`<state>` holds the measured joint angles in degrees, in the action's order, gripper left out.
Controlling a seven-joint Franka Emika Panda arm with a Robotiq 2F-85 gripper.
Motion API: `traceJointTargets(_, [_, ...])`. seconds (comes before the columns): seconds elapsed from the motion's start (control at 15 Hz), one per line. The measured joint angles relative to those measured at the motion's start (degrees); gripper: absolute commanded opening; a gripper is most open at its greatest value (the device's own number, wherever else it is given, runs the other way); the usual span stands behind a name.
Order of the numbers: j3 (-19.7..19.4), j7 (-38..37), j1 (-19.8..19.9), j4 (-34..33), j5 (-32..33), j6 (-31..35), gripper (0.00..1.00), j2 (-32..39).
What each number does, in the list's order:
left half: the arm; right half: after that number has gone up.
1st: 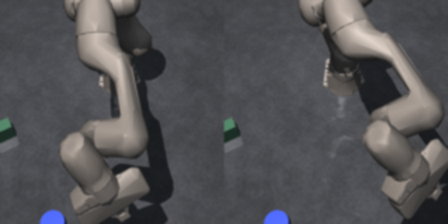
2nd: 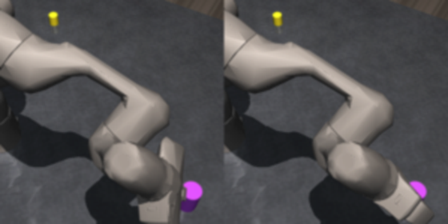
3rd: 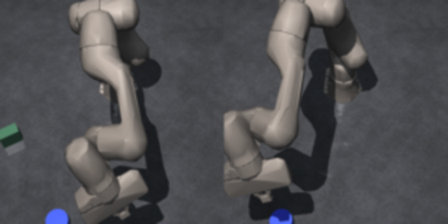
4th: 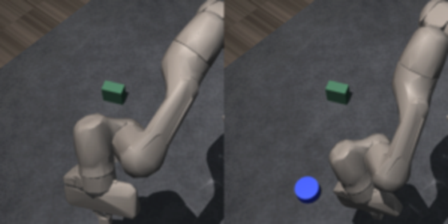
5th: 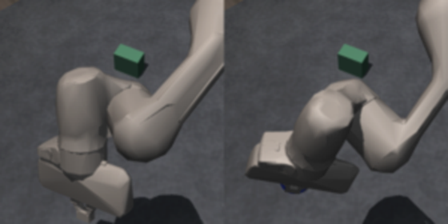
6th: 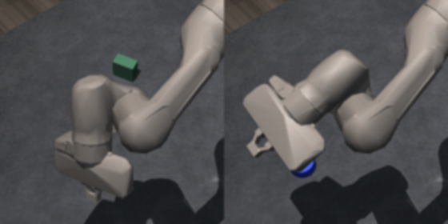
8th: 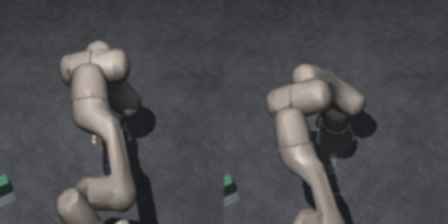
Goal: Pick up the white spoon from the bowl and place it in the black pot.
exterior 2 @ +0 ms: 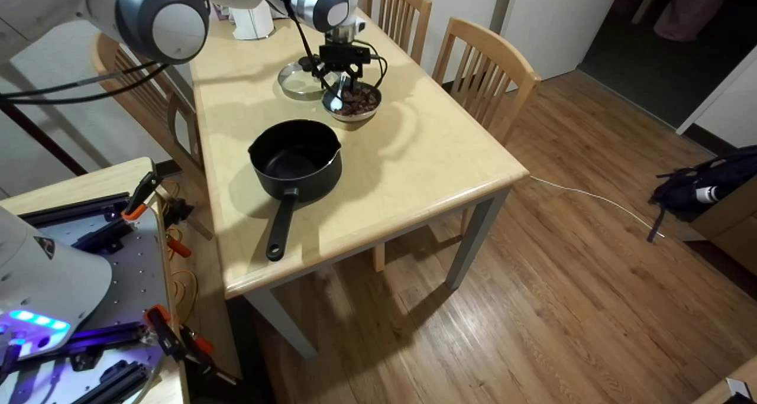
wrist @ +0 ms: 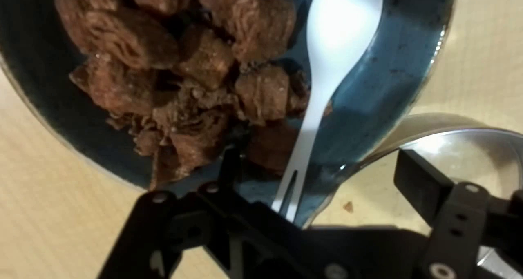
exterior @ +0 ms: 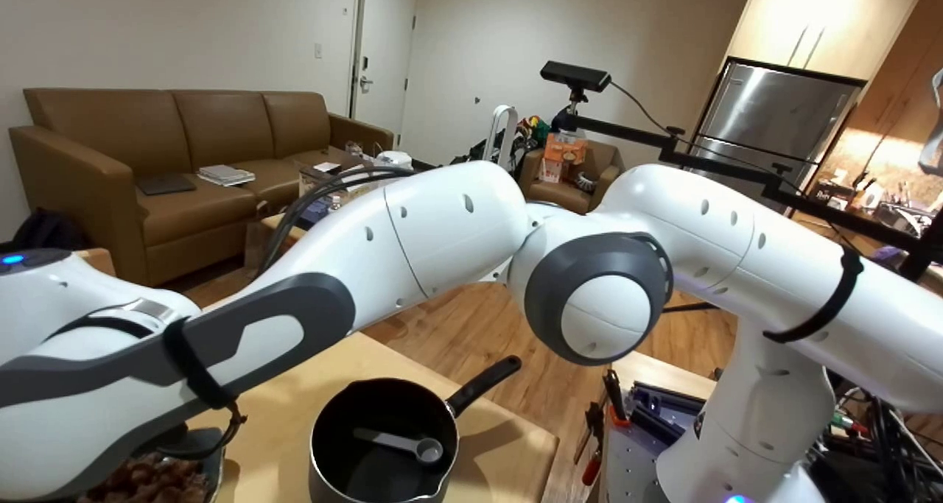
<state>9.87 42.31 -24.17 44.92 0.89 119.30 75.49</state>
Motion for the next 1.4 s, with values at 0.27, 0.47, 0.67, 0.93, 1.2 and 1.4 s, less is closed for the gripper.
traceJointTargets(0.27, [0.01, -2.69, 0.04, -0.66, -0.62, 2.64, 1.00, 0.52])
traceJointTargets(0.47, [0.01, -3.73, 0.00, -1.41, -0.62, 2.82, 1.00, 0.84])
traceJointTargets(0.67, [0.01, -4.42, -0.06, -2.49, -0.62, 2.82, 0.74, 0.85])
traceJointTargets(0.93, [0.01, -4.68, -0.14, -3.41, -0.62, 2.82, 0.47, 0.88])
traceJointTargets(1.2, [0.14, -4.69, -0.19, -3.48, -0.63, 3.12, 0.21, 1.11])
traceJointTargets(1.4, [0.49, -4.69, -0.46, -3.49, -0.63, 3.14, 0.04, 1.13])
